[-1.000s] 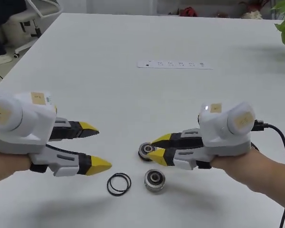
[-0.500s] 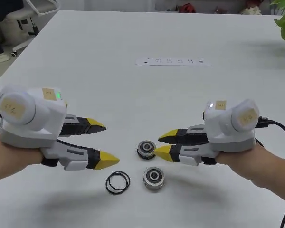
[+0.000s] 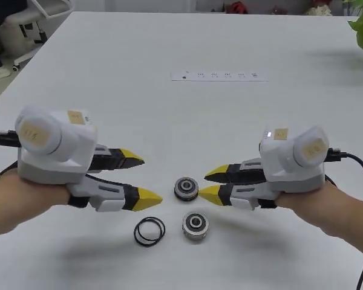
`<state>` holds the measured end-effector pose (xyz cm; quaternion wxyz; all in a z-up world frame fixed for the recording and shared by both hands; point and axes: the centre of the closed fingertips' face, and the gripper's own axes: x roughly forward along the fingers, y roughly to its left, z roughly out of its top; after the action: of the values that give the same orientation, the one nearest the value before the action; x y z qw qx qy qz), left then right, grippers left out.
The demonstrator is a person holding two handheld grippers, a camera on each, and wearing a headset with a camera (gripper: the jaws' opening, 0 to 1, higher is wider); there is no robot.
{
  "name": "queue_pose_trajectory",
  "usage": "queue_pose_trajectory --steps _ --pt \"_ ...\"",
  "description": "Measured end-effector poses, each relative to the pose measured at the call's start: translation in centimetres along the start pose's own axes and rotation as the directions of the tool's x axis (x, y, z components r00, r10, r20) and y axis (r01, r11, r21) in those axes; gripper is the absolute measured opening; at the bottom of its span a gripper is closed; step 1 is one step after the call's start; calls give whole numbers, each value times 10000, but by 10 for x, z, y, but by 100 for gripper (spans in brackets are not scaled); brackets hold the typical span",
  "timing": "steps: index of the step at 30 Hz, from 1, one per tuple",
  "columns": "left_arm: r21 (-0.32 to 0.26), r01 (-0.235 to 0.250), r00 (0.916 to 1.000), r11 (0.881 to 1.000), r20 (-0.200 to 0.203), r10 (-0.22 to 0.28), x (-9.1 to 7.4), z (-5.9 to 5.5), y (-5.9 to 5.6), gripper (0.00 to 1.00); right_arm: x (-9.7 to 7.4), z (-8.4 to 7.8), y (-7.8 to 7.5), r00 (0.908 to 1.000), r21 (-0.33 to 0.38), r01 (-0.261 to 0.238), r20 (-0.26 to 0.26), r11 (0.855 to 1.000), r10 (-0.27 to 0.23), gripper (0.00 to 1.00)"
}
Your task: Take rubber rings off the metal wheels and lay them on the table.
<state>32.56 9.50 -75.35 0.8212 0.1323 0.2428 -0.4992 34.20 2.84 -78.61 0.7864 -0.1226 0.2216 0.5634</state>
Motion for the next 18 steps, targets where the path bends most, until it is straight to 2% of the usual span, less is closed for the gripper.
queue_pose_trajectory --steps 9,18 --pt "-226 47 10000 9997 35 -46 9 -1 1 49 1 -4 -1 9999 -18 21 -111 10000 -21 18" --pt "-313 209 9998 9993 10 -209 21 -2 -4 47 5 -8 -2 9997 -6 -15 -233 10000 15 18"
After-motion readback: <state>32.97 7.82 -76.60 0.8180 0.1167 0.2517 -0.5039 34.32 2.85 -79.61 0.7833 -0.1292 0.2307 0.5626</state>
